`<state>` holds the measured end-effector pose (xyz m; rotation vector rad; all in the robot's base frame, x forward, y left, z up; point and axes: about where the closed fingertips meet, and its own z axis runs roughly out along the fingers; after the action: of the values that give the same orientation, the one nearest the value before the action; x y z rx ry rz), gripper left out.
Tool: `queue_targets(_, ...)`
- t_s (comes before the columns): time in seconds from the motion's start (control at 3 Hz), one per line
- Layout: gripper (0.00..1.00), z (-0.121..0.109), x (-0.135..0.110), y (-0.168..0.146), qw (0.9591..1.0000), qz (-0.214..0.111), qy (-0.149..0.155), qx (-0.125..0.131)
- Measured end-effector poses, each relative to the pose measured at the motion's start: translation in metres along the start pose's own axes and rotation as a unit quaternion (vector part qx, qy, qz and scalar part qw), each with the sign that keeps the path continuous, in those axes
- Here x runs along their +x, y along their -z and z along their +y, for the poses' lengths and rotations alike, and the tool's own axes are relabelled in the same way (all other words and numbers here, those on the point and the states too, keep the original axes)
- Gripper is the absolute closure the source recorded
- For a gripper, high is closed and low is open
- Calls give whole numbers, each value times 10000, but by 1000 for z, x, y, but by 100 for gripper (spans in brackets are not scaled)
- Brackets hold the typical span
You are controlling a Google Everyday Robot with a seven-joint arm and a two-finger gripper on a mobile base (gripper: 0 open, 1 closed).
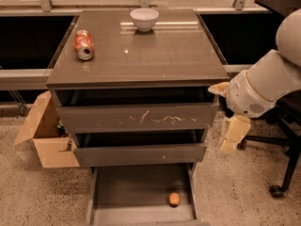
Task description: Pick orange from bottom drawer and place on counter
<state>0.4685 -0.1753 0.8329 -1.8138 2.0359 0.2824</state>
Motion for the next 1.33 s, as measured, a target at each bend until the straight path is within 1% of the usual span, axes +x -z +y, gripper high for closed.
queue_targets(0.33, 0, 2, 2, -27, 9994, -231, 203, -127)
queue_targets(0.67, 0, 2, 13, -65, 9975, -600, 254, -270)
queue_targets(1.0, 0, 3, 21, -81, 9957, -840, 262, -293)
queue_targets(1.33, 0, 3, 21, -81, 9956, -844, 268, -298)
